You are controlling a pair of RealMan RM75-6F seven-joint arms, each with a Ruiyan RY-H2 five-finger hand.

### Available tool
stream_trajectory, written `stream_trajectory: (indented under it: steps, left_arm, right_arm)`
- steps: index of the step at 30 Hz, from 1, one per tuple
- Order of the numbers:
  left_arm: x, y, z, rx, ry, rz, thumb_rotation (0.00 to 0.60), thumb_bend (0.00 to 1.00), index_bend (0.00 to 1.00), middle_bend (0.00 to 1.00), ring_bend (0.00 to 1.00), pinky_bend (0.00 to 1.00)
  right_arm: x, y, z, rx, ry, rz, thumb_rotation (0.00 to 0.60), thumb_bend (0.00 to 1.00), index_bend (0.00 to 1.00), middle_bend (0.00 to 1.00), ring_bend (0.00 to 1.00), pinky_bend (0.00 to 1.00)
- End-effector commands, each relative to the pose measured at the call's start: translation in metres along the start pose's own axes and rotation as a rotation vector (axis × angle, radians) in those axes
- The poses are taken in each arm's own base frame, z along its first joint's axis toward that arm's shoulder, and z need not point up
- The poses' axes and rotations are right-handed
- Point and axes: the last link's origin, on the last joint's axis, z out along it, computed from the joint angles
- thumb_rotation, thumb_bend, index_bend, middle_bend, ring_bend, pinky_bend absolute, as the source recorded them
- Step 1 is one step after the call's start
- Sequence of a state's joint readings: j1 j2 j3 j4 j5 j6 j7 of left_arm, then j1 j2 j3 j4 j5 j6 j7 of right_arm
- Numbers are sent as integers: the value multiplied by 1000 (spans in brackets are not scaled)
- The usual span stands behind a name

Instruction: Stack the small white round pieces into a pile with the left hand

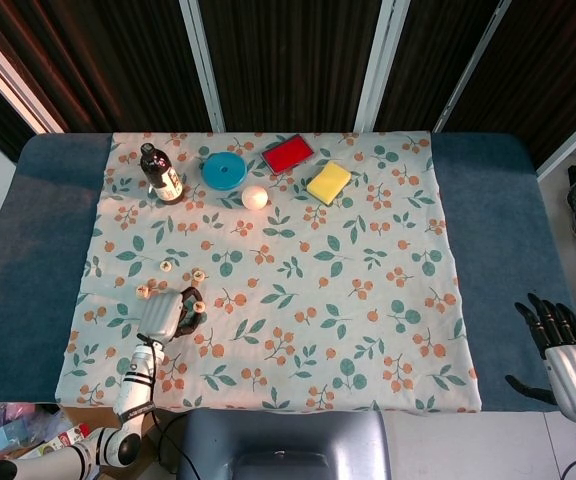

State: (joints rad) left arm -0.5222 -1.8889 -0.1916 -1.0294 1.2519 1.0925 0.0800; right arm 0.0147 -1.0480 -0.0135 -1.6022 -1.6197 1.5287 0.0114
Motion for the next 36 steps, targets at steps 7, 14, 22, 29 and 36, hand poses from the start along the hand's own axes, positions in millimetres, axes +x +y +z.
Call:
stream_trajectory:
  steps: [7, 14, 22, 29, 36]
  left_arm:
    - [19, -2, 3, -3, 59, -31, 600, 406, 499, 1000, 1000, 1000]
    - [69, -35, 14, 94, 153, -36, 600, 407, 499, 1000, 1000, 1000]
    - [72, -65, 7, 180, 73, -20, 600, 407, 495, 1000, 1000, 1000]
    - [64, -68, 5, 186, 47, -11, 600, 406, 493, 1000, 1000, 1000]
    - [61, -69, 7, 189, 45, -4, 600, 407, 488, 1000, 1000, 1000]
  right_arm:
    - [0, 0, 0, 0, -2, 1, 600, 117, 0, 0, 0, 0]
    - [0, 0, 0, -2, -1, 0, 600, 117, 0, 0, 0, 0]
    - [-2, -2, 1, 4, -7, -3, 600, 118, 0, 0, 0, 0]
    - [-2, -2, 1, 0, -7, -3, 600, 118, 0, 0, 0, 0]
    - [-1, -1, 1, -5, -6, -2, 600, 118, 0, 0, 0, 0]
